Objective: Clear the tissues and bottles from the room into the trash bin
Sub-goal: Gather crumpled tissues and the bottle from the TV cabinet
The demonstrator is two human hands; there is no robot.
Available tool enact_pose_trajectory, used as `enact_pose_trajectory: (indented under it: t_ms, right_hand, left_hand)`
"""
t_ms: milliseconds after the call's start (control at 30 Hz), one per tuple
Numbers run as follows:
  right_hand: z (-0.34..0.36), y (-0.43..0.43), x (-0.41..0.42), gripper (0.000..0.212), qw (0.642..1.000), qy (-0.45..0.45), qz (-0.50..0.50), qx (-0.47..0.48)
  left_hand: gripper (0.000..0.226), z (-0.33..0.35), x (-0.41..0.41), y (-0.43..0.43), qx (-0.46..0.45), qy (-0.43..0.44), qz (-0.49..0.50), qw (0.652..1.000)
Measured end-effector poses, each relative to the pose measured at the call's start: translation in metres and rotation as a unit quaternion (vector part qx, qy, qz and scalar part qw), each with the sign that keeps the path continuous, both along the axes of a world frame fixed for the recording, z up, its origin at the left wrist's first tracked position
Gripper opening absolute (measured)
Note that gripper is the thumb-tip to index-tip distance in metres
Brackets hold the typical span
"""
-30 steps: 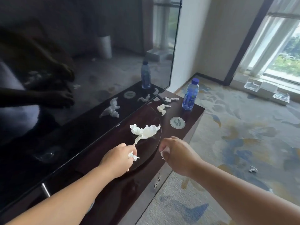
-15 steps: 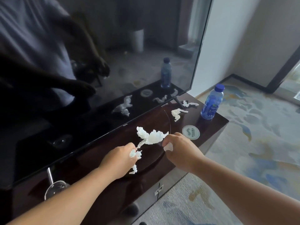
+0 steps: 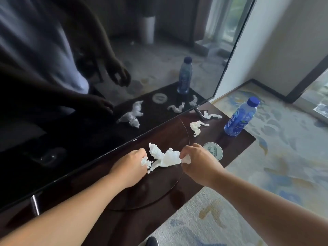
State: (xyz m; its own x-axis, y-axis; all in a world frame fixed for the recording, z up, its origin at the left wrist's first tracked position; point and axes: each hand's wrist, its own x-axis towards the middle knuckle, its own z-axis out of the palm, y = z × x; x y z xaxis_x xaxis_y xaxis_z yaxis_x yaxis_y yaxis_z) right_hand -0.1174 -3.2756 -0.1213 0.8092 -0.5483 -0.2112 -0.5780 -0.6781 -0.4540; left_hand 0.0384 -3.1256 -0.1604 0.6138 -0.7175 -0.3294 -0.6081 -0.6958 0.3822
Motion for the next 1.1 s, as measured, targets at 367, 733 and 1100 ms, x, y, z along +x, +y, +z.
enact_pose_trajectory:
  t_ms: [367,733,1100]
  right_hand:
    - [-0.026,-0.034,0.017,0.019,0.998,0.024,0.036,0.040]
    - [-0.044,-0.083,0.024,0.018,0.992,0.020,0.105,0.067]
    - [-0.056,-0.100,0.036,0.025,0.980,0.032,0.178,0.079]
  left_hand:
    - [0.025,-0.029,0.016,-0.034,0.012,-0.001,0.012,1.000]
    - [0.036,-0.058,0.013,-0.082,0.106,-0.002,0.017,0.994]
    - [0.016,-0.035,-0.002,-0.074,0.040,-0.066,0.142,0.987]
